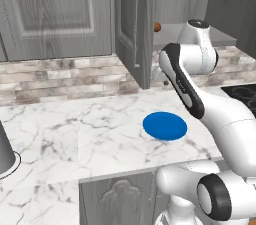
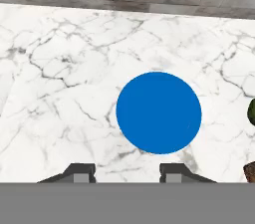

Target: Pick the avocado and bread from the counter and place them on the plate. Then pick the jam from the cabinet and place it next to the plate. Lastly close the cabinet door.

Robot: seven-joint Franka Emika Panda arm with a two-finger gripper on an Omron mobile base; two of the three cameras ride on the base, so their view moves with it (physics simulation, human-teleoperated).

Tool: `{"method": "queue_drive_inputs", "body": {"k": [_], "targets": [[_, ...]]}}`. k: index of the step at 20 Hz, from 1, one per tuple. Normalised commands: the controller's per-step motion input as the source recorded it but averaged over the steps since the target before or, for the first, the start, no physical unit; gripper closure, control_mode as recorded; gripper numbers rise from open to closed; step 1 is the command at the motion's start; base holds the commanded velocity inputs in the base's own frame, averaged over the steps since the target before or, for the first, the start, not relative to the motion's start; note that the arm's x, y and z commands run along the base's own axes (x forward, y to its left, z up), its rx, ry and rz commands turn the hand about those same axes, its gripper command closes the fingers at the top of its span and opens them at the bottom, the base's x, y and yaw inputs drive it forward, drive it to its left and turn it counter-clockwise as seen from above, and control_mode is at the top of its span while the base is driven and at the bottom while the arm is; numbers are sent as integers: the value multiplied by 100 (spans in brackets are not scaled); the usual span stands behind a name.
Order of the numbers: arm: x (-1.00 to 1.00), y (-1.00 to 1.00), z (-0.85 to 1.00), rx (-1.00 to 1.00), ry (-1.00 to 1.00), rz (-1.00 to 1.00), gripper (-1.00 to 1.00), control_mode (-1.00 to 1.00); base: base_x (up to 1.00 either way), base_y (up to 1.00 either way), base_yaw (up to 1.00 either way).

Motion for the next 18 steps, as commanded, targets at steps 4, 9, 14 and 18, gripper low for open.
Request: {"method": "queue_drive_inputs", "body": {"k": [4, 9, 14, 18], "targets": [[-28, -8, -4, 0, -2, 0, -100, -100, 0, 0, 0], [-30, -47, -22, 0, 0, -1, -100, -100, 0, 0, 0], [-14, -59, -26, 0, 3, 0, -100, -100, 0, 0, 0], [-13, -55, -21, 0, 2, 0, -100, -100, 0, 0, 0]]}}
